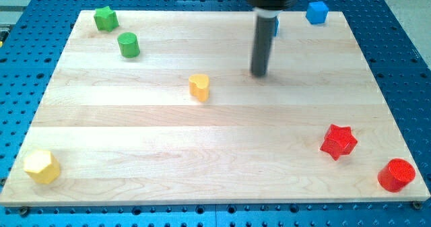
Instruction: Place yellow blocks and blue blocks in a diagonal line
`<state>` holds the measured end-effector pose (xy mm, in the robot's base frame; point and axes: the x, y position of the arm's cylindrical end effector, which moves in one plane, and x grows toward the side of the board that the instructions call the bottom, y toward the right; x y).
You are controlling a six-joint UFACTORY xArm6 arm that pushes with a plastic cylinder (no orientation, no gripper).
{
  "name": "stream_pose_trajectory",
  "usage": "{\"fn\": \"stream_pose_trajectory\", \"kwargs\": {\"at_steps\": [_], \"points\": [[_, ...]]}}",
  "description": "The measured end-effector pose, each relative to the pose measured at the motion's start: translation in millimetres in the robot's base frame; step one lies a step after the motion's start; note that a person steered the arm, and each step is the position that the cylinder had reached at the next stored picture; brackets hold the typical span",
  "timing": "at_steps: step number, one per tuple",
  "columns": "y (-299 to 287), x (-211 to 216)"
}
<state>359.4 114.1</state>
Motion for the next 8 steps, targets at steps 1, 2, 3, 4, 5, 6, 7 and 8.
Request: {"fn": "stream_pose_trajectory", "kwargs": {"at_steps": [1,2,3,4,5,6,7,8], "points": [[77.8,-35.1],[138.8,-84.4],[154.5,-143.8],[153.4,-168.0],[125.9,-167.0],[94.0,-162.9],[110.3,-164.3],[109.2,-167.9]]}}
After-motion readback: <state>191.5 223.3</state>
